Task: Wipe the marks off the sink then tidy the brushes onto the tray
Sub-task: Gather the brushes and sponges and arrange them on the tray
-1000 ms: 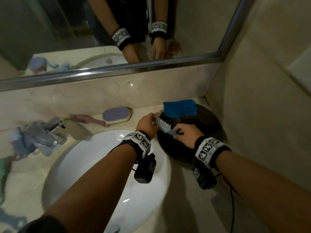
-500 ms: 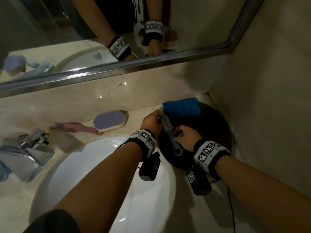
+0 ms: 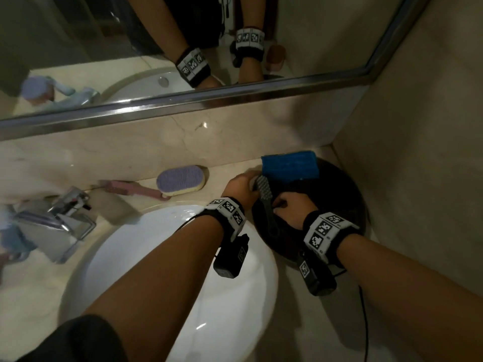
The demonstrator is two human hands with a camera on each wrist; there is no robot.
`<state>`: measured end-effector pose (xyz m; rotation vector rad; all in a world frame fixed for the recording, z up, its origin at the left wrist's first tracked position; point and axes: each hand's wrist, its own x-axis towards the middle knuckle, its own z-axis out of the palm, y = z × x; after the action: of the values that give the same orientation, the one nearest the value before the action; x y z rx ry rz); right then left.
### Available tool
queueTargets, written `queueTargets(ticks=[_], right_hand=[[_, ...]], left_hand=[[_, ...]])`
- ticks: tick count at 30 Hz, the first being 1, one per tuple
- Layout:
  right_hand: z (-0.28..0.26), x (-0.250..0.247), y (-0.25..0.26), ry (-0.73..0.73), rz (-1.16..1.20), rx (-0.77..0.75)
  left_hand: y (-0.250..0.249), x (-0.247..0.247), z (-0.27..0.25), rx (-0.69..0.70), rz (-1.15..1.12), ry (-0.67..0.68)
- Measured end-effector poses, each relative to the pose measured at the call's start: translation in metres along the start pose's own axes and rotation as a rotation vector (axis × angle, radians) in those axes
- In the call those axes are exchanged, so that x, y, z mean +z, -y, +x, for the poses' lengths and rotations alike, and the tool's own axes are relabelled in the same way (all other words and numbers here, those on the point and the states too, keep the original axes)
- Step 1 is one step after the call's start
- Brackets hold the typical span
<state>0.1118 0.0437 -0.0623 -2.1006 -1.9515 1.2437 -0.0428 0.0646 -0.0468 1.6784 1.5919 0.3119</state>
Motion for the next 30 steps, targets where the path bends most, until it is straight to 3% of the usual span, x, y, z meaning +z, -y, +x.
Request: queueTargets(ticks=[7, 15, 24, 30], right_hand=[[-0.03, -0.038, 0.049, 0.019, -0.322, -0.139], [-0.072, -0.032, 0.153, -0.044, -0.767, -0.458], [-0.129, 0.01, 0.247, -0.038, -0.735, -0.592], [-0.163, 0.086, 0.306, -0.049, -0.695, -0.661]], left_hand=[[0.001, -0.046, -0.056, -0.099, 0.205, 0.003], [0.023, -0.112, -0.148, -0.286, 0.372, -0.184], [0.077, -0.192, -0.272, -0.42, 0.336, -0.346], [0.14, -0.231, -0.362, -0.487, 0.292, -0.371]])
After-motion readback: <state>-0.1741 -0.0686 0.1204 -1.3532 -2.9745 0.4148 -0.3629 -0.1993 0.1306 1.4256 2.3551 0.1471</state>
